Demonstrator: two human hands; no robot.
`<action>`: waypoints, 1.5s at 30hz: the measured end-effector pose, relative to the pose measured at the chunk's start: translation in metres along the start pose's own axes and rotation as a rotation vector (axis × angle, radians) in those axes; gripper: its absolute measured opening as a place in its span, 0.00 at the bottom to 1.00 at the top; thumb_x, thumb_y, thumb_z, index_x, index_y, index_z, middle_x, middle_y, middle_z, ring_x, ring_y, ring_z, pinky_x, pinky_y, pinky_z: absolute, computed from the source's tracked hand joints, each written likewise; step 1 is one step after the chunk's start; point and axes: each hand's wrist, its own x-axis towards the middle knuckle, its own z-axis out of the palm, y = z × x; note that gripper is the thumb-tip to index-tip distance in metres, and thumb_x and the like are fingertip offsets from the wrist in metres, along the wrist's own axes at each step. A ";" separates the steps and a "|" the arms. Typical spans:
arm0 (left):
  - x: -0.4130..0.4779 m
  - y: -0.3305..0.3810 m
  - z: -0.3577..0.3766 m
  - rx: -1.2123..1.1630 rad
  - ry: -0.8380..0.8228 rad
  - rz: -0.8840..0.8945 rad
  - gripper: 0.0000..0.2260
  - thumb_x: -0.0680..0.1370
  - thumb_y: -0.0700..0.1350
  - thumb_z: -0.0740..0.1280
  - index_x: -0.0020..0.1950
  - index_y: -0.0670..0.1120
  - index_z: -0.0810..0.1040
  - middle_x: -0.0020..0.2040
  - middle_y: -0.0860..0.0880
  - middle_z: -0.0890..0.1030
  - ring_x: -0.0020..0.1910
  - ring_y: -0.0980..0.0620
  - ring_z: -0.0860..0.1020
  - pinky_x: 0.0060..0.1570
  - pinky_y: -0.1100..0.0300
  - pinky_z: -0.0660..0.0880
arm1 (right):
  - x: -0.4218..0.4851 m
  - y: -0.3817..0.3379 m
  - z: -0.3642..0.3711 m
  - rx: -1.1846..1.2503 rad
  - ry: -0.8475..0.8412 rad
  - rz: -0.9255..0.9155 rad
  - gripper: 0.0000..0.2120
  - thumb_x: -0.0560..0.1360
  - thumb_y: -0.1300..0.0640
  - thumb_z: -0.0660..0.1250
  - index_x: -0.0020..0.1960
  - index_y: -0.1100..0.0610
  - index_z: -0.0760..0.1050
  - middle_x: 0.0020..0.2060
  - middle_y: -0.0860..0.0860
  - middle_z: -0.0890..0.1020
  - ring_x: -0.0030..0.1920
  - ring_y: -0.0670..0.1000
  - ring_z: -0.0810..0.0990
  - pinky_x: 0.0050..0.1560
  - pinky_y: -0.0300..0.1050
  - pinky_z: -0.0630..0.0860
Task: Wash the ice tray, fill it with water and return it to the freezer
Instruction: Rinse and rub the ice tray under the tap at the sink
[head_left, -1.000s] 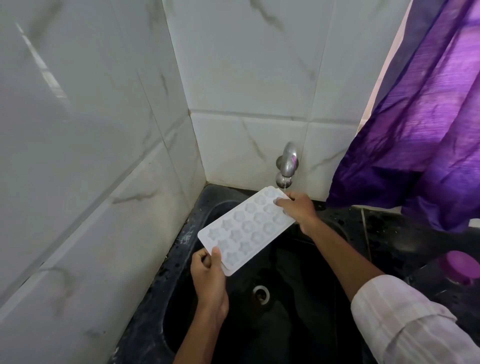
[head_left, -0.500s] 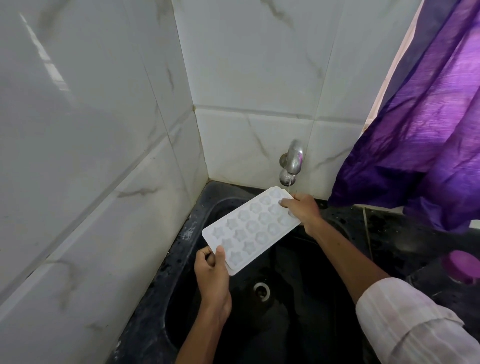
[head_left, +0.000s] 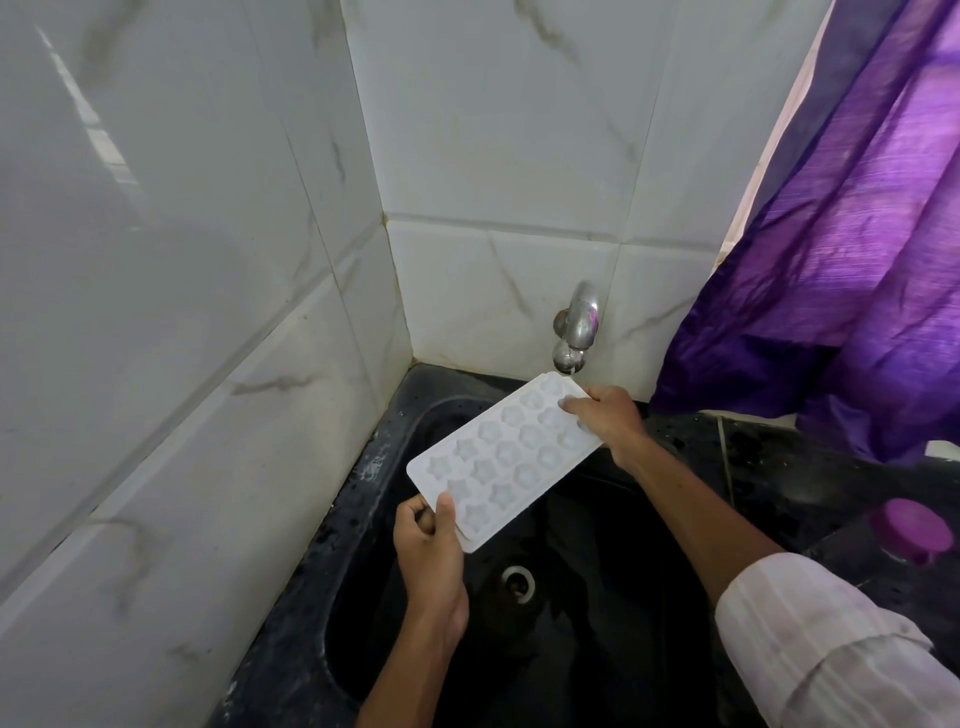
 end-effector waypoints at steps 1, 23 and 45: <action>0.000 0.001 0.000 -0.005 0.004 -0.002 0.03 0.82 0.41 0.64 0.54 0.43 0.73 0.50 0.46 0.84 0.50 0.48 0.83 0.49 0.52 0.80 | -0.001 -0.002 -0.001 0.002 -0.025 0.001 0.05 0.75 0.55 0.71 0.44 0.57 0.79 0.42 0.53 0.82 0.41 0.50 0.80 0.50 0.49 0.79; 0.009 0.008 0.000 -0.053 0.057 -0.077 0.03 0.83 0.40 0.63 0.55 0.42 0.74 0.50 0.44 0.83 0.49 0.47 0.83 0.44 0.54 0.79 | 0.047 -0.036 -0.003 0.469 0.057 0.187 0.20 0.72 0.58 0.76 0.57 0.69 0.76 0.37 0.56 0.81 0.26 0.47 0.81 0.24 0.37 0.76; 0.012 0.009 0.005 -0.096 0.045 -0.079 0.06 0.83 0.38 0.63 0.58 0.39 0.74 0.52 0.43 0.84 0.51 0.46 0.83 0.48 0.53 0.80 | 0.052 -0.037 -0.003 0.537 0.085 0.222 0.14 0.71 0.64 0.75 0.53 0.66 0.75 0.32 0.54 0.77 0.16 0.44 0.74 0.20 0.35 0.71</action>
